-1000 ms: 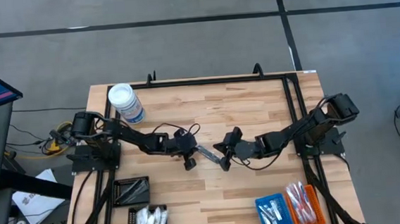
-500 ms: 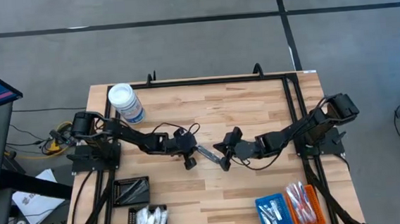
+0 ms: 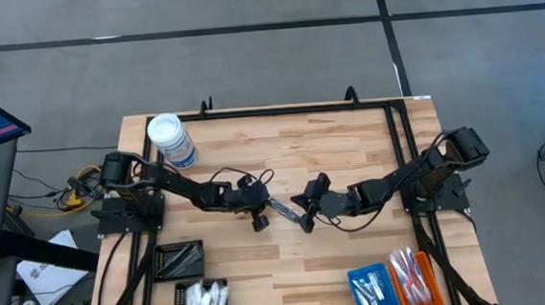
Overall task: Pick & Place Travel size toiletries
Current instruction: Put the black comb into the top black bin
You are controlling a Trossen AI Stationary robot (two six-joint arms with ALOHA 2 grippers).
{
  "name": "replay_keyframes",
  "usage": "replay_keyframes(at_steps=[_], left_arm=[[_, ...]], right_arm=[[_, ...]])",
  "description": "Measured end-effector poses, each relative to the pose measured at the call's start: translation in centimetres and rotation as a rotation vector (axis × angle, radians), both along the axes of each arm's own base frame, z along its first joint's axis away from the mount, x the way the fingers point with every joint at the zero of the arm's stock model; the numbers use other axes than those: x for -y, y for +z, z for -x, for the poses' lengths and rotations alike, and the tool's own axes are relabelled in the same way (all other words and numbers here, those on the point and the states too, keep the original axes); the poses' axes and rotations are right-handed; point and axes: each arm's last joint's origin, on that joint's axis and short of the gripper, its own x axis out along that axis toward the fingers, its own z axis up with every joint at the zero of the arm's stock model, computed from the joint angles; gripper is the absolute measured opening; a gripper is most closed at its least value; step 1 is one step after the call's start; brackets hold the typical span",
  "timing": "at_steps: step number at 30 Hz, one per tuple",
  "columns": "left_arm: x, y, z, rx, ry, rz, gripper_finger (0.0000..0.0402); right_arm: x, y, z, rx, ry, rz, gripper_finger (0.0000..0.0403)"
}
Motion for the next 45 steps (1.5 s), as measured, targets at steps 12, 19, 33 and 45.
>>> replay_keyframes(at_steps=[12,19,33,45], left_arm=[[0.1,-0.7,0.0,-0.027,-0.002,0.027,0.0],[0.5,-0.9,0.3,-0.066,-0.008,0.026,0.0],[1.0,-1.1,0.5,-0.085,-0.022,0.02,0.0],[1.9,0.6,0.2,0.026,-0.026,-0.113,0.0]], right_arm=[[0.0,0.0,0.0,-0.003,0.001,0.001,0.0],[0.0,-0.4,0.3,-0.045,0.003,-0.026,0.0],[1.1,-1.7,1.0,-0.163,-0.085,-0.173,0.0136],[1.1,-1.7,1.0,-0.178,-0.064,-0.168,0.027]])
